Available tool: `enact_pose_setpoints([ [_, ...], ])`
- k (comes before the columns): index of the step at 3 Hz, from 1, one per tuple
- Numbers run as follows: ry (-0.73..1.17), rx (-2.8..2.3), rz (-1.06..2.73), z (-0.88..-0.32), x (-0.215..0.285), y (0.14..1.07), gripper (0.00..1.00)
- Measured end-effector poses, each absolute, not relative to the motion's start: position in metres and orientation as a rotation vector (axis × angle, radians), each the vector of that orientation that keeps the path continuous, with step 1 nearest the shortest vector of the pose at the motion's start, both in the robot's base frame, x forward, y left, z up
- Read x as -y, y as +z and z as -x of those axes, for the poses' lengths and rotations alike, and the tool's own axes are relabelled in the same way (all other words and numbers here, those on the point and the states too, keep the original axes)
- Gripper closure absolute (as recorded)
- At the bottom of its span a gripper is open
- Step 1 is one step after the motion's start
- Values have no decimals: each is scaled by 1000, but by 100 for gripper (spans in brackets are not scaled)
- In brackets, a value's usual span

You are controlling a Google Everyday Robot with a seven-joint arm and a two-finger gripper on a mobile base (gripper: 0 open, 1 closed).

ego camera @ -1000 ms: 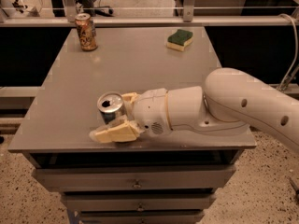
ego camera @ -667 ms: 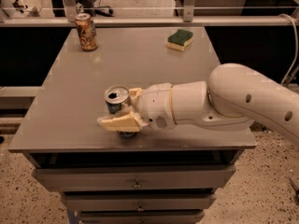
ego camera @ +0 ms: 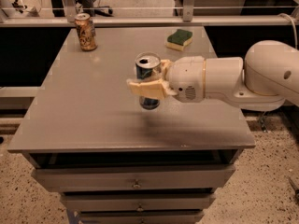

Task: Pick redbull can

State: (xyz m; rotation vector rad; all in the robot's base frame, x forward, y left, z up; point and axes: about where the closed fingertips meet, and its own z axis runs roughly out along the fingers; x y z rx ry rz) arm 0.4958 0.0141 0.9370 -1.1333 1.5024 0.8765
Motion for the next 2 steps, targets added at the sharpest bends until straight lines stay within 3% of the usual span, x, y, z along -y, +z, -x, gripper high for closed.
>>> enact_pose_setpoints([
  [1,883,-1470,1014,-515,31,968,100],
  [2,880,-1462,1012,-516,31,972,100],
])
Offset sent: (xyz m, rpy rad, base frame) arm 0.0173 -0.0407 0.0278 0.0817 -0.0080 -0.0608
